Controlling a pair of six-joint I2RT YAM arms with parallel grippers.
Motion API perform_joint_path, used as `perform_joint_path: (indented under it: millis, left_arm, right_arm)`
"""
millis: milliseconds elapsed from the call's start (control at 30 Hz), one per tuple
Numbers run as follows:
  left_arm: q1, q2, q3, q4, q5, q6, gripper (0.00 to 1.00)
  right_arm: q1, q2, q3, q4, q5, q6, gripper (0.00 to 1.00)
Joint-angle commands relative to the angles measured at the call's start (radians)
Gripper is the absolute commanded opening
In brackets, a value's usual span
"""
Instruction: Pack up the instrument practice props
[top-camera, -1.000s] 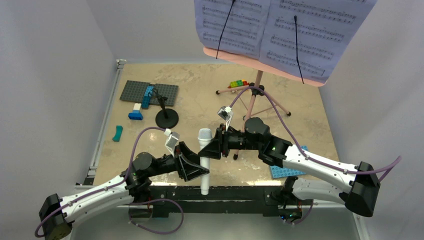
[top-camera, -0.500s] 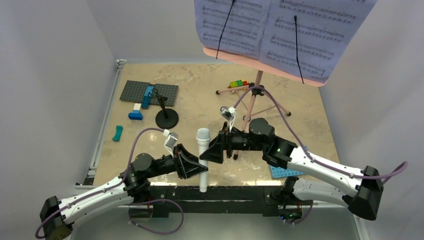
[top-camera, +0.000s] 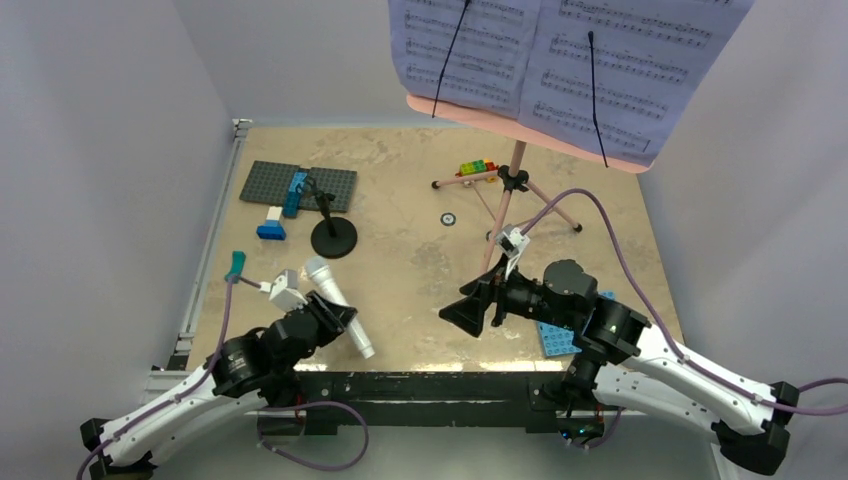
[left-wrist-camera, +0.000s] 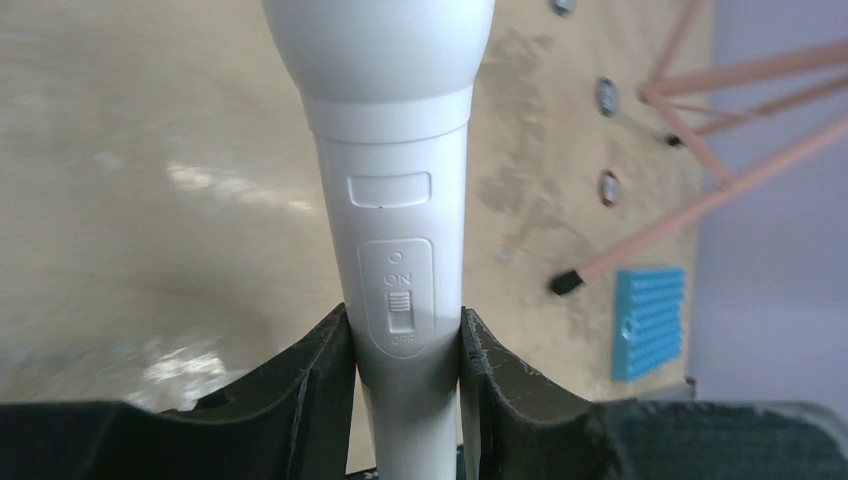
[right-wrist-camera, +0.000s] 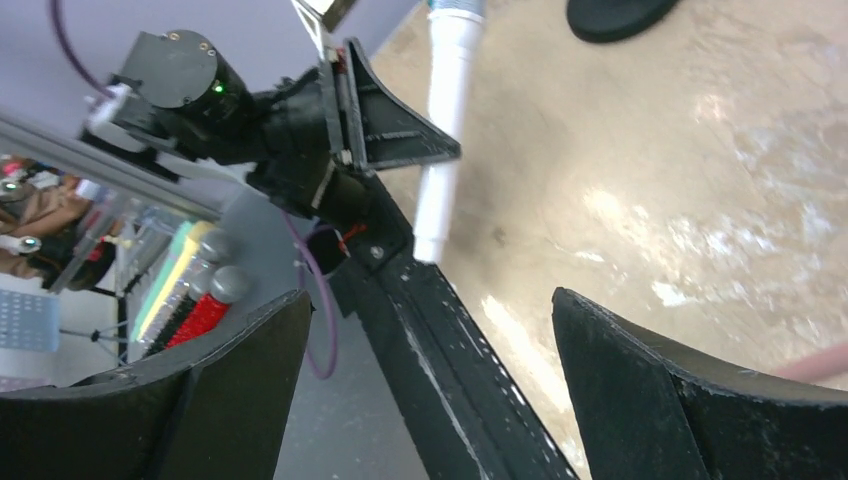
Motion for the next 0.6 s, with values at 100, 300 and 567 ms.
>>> perform_joint_path:
  millis: [100,300,567]
  left_arm:
    - [-0.001,0.177,0.132,-0.432,-0.311,-0.477,0.0]
    - [0.232,0.45,0.238,-0.326,-0.229,-0.317,0.0]
    - [0.551,0.564,0.187,-0.026,0.012,-0.127,0.0]
  right_arm:
    - [-0.004,-0.002,-0.029,-0.057,0.053,-0.032,0.97]
    - [-0.004,-0.02,-0.03,-0.068,0.053,-0.042,0.99]
    - [-0.003,-0.059,-0.032,-0.096,0.067,-0.052,0.99]
